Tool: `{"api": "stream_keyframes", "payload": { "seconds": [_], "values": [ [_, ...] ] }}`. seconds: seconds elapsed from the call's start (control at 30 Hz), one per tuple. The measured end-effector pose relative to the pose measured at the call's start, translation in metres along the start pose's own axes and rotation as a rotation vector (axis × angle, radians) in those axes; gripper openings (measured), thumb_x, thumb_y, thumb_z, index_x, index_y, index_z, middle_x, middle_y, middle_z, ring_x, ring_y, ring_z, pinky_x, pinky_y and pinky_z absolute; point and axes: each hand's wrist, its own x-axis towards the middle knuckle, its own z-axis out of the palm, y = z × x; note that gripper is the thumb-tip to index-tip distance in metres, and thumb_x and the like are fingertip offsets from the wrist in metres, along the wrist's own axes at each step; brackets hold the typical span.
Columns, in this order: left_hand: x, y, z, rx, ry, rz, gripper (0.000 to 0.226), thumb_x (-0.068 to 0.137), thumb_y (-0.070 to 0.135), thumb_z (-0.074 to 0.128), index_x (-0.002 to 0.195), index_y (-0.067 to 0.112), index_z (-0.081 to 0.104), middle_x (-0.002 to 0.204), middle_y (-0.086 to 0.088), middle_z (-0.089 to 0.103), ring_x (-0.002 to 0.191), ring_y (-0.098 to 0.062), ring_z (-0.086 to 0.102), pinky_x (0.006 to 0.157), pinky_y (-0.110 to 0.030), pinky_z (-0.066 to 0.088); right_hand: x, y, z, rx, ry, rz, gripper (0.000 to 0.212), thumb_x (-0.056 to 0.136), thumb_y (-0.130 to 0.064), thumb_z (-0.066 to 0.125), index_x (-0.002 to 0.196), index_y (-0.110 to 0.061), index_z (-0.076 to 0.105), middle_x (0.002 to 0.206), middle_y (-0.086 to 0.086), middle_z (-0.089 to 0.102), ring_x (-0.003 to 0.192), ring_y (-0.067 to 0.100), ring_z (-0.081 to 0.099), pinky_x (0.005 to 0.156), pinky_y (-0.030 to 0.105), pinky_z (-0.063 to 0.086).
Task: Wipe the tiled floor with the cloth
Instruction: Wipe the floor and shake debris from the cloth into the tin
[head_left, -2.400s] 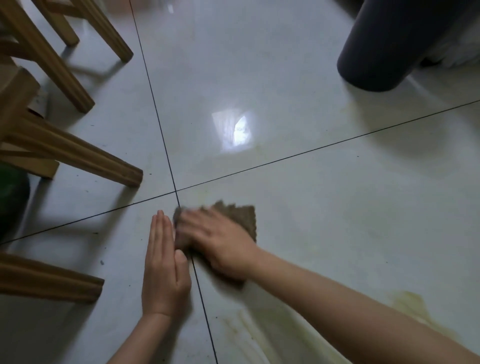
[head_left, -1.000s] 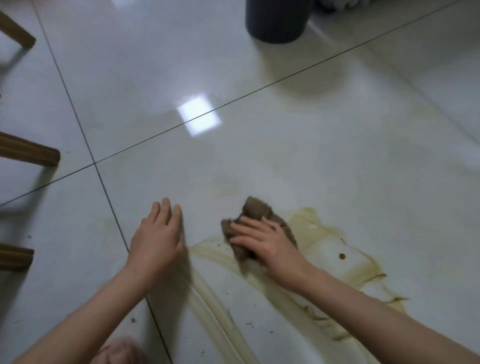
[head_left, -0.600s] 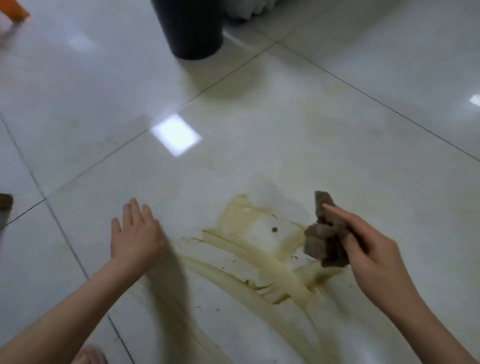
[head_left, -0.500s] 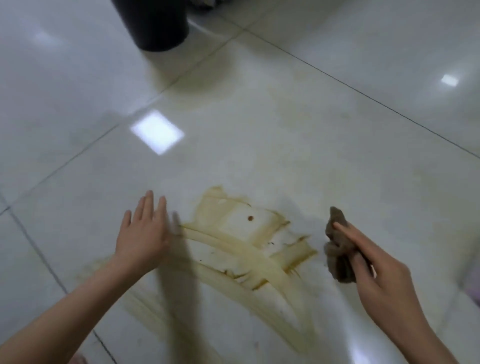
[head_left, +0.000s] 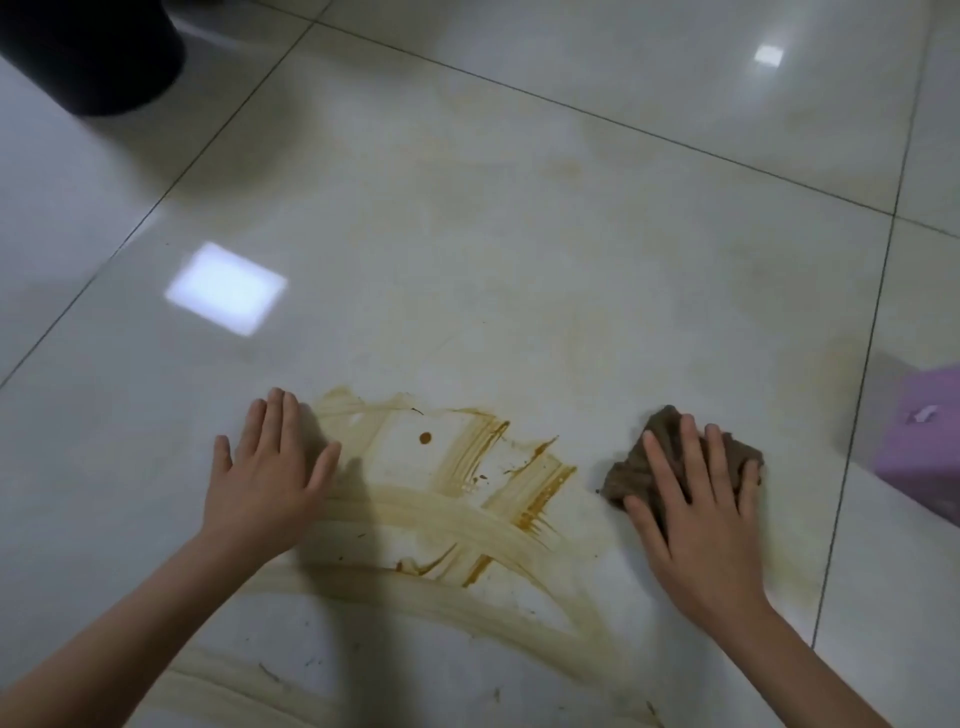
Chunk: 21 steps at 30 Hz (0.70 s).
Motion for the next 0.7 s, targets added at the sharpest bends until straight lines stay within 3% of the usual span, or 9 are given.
{"api": "stream_keyframes", "payload": {
  "seconds": [0.1, 0.2, 0.33, 0.47, 0.57, 0.7],
  "values": [
    [0.0, -0.014, 0.004, -0.082, 0.03, -0.037, 0.075, 0.095, 0.055, 0.013, 0.153, 0.012, -0.01, 0.16, -0.004, -0.02, 0.147, -0.016, -0.018, 0.12, -0.047, 0.0, 0.007, -0.034, 0.011, 0.025, 0.096, -0.032, 0.064, 0.1, -0.054, 0.015, 0.15, -0.018, 0.033, 0.161, 0.012, 0.015, 0.149, 0.033, 0.01, 0.114, 0.062, 0.014],
    [-0.002, -0.03, 0.009, -0.163, 0.031, -0.072, 0.072, 0.096, 0.051, 0.011, 0.154, 0.013, -0.008, 0.159, -0.002, -0.02, 0.145, -0.012, -0.02, 0.12, -0.046, -0.004, 0.033, -0.118, 0.017, 0.037, 0.115, -0.171, 0.059, 0.097, -0.044, 0.026, 0.149, -0.017, 0.037, 0.16, 0.011, 0.018, 0.148, 0.032, 0.015, 0.115, 0.062, 0.018],
    [-0.004, -0.052, 0.017, -0.268, 0.077, -0.047, 0.059, 0.103, 0.039, 0.015, 0.154, 0.016, -0.001, 0.16, 0.002, -0.015, 0.145, -0.007, -0.016, 0.12, -0.041, -0.003, 0.09, -0.234, 0.016, 0.039, 0.028, -0.369, 0.059, 0.101, -0.041, 0.019, 0.156, -0.018, 0.009, 0.162, 0.009, -0.009, 0.149, 0.026, -0.013, 0.115, 0.054, -0.014],
    [-0.01, -0.066, 0.02, -0.294, 0.113, -0.163, 0.057, 0.103, 0.028, 0.021, 0.155, 0.013, 0.002, 0.161, -0.002, -0.012, 0.148, -0.014, -0.012, 0.12, -0.045, -0.002, 0.115, -0.309, 0.016, -0.057, -0.024, -0.501, 0.059, 0.103, -0.04, 0.017, 0.156, -0.019, 0.0, 0.161, 0.008, -0.017, 0.147, 0.026, -0.018, 0.115, 0.054, -0.015],
    [-0.011, -0.073, 0.017, -0.289, 0.108, -0.127, 0.055, 0.104, 0.026, 0.023, 0.155, 0.015, 0.005, 0.161, 0.0, -0.007, 0.148, -0.013, -0.007, 0.121, -0.044, 0.004, 0.115, -0.308, 0.007, -0.063, -0.04, -0.603, 0.059, 0.103, -0.036, 0.025, 0.156, -0.021, 0.002, 0.162, 0.004, -0.015, 0.148, 0.022, -0.017, 0.118, 0.052, -0.011],
    [-0.009, -0.083, 0.011, -0.255, 0.119, -0.119, 0.055, 0.102, 0.028, 0.024, 0.155, 0.019, 0.015, 0.162, 0.003, 0.002, 0.149, -0.012, 0.002, 0.12, -0.04, 0.015, 0.075, -0.215, 0.006, -0.076, -0.039, -0.586, 0.067, 0.093, -0.022, 0.044, 0.154, -0.021, 0.019, 0.163, 0.0, -0.006, 0.149, 0.019, -0.011, 0.12, 0.054, 0.002]
  ]
}}
